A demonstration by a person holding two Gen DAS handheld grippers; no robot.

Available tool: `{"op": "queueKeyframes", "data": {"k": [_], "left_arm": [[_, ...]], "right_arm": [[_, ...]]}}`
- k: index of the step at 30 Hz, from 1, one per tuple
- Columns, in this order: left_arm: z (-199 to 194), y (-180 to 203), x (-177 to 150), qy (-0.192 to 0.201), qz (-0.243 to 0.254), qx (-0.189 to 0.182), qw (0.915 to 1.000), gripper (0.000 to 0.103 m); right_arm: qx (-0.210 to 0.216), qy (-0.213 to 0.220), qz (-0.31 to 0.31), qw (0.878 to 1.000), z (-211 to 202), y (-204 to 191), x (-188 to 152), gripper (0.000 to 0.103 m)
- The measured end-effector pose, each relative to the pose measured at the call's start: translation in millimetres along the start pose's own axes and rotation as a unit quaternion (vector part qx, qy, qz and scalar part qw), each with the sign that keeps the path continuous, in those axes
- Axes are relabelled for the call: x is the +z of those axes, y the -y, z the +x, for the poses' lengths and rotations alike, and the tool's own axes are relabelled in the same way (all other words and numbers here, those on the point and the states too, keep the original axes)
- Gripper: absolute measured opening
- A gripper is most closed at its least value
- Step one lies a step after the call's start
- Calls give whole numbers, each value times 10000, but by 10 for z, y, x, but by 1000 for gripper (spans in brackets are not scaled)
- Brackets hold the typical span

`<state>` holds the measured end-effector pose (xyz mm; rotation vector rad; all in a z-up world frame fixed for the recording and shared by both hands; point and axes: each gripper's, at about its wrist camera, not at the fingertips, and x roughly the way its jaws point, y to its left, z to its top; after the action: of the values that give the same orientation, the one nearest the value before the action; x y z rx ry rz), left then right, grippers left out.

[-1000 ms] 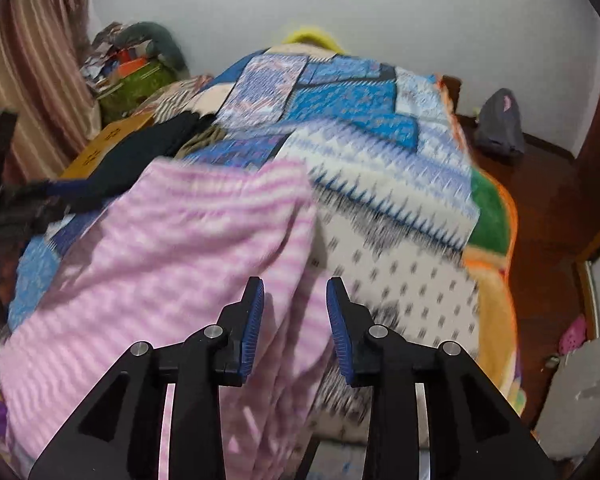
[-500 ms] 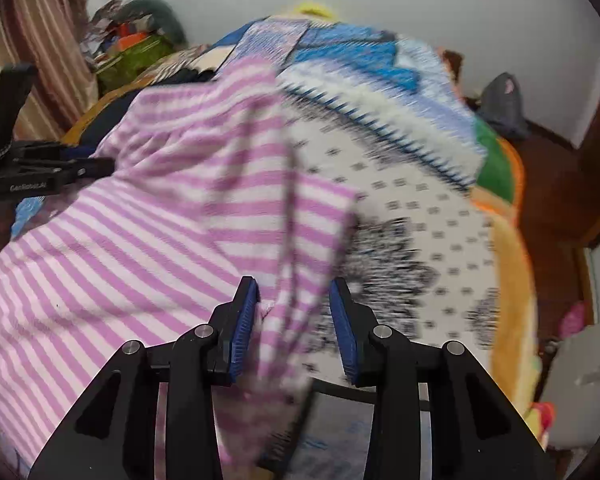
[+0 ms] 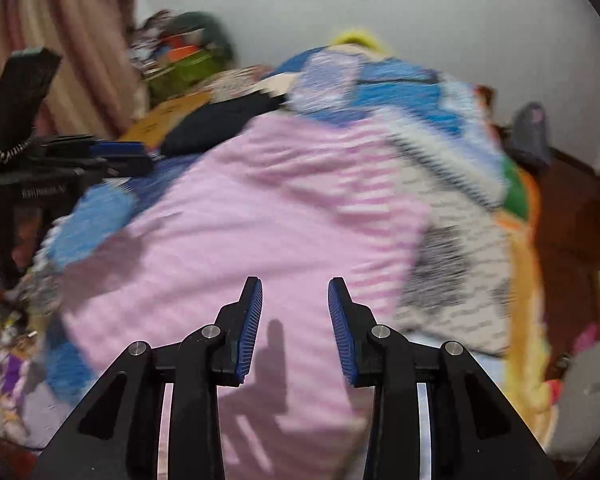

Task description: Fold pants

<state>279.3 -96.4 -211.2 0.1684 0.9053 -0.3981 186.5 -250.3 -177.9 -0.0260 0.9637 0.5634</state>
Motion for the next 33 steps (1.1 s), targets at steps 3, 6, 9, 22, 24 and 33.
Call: {"op": "queueKeyframes", "data": {"k": [3, 6, 9, 22, 24, 33], "left_arm": [[30, 208, -316, -263, 65, -114, 9996, 41], [195, 198, -621, -608, 76, 148, 9980, 42], [115, -22, -840, -507, -145, 396, 9978, 62], [-503, -400, -1326, -404, -1294, 14, 9908, 69], [-453, -330, -1421, -469, -1339, -191, 9897, 69], [-237, -67, -1483, -580, -1025, -448, 9920, 28]], "right_arm": [[163, -233, -224, 9993, 154, -249, -167, 31], [-1, -192, -291, 9994, 224, -300, -383, 34], [-152, -210, -113, 9996, 59, -192, -543, 36], [-643, -178, 1212, 9904, -425, 168, -1023, 41], [-551, -161, 1278, 9901, -386, 92, -1055, 42], [-221, -207, 1629, 9862, -218, 76, -1125, 27]]}}
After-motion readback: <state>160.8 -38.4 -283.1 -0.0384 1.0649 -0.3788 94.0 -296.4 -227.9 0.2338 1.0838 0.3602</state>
